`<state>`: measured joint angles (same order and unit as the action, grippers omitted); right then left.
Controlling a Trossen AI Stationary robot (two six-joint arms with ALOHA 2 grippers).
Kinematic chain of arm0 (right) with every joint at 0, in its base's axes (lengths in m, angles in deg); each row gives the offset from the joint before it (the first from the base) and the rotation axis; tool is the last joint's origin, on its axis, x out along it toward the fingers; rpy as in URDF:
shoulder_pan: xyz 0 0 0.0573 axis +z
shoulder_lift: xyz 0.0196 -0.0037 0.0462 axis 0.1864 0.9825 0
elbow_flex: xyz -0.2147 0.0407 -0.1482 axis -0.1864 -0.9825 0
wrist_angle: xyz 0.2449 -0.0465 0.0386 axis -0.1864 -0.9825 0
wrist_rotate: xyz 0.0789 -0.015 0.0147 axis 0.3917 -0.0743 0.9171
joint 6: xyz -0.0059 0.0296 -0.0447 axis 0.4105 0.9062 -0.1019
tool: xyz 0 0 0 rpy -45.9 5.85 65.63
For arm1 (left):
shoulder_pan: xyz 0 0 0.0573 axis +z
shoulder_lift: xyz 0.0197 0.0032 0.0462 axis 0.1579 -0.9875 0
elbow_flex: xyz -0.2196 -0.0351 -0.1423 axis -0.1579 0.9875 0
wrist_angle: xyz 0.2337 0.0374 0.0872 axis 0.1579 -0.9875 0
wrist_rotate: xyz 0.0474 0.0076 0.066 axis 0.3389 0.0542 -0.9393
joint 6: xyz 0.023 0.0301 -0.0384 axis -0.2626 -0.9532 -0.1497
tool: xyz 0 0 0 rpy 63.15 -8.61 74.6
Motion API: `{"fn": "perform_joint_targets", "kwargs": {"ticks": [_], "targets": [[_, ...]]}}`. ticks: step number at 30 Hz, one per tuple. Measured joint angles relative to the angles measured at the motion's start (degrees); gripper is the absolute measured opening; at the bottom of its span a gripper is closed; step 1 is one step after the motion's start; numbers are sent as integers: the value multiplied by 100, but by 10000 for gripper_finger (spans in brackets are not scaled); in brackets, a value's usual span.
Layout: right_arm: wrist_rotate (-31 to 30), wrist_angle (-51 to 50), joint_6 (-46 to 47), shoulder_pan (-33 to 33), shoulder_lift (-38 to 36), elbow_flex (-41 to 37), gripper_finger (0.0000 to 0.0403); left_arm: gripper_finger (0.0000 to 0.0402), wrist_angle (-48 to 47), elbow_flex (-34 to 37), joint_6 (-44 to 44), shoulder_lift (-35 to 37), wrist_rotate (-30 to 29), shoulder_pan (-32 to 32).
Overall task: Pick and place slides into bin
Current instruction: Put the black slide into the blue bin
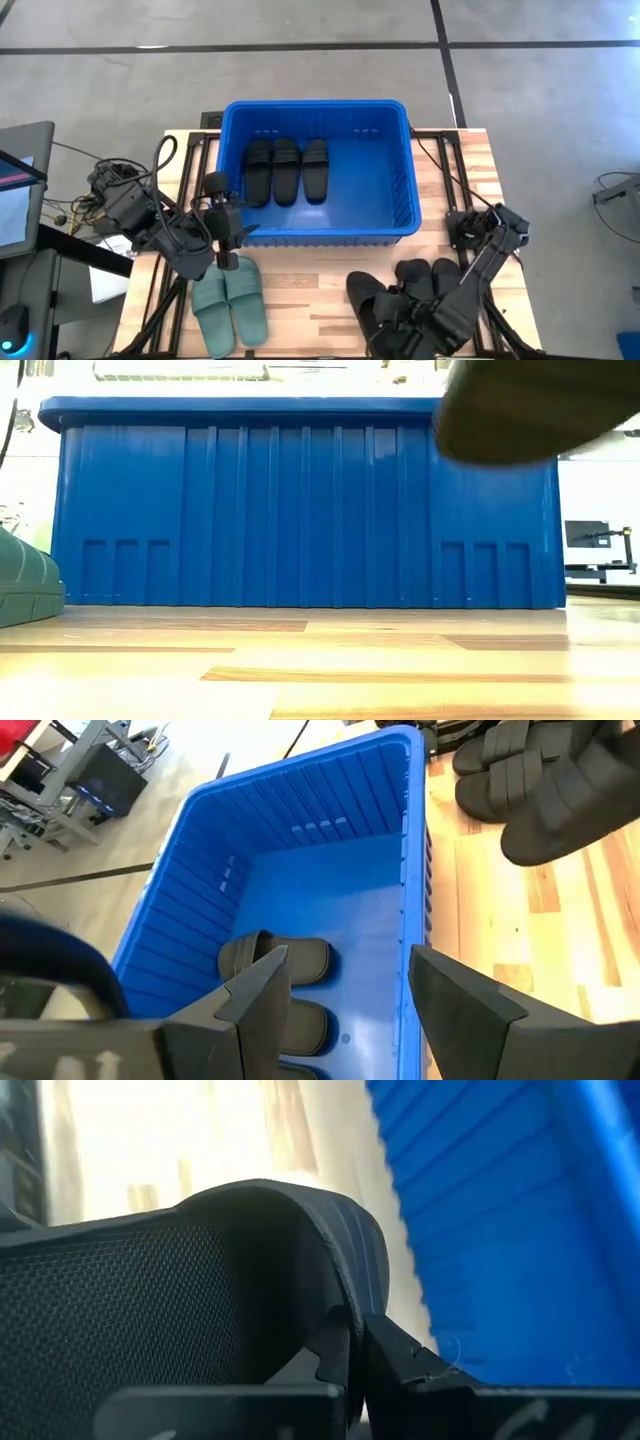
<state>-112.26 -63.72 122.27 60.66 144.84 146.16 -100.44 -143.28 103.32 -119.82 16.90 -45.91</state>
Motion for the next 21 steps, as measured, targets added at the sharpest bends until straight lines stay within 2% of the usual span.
{"fn": "perform_joint_targets", "kwargs": {"ticks": [4,11,16,21], "targets": [[-522,-309,-5,-55,0,703,2,192,3,0,-10,97,-40,-131],[-1536,-670,-512,-238,-2,1815,2,192,7,-7,72,503,-578,-662],[-1848,-775,-1131,-642,-2,2277,2,192,-185,-7,416,791,-1006,-1222],[-1863,-777,-1816,-1333,-3,2397,2,192,-335,206,697,998,-1394,-1730]]}}
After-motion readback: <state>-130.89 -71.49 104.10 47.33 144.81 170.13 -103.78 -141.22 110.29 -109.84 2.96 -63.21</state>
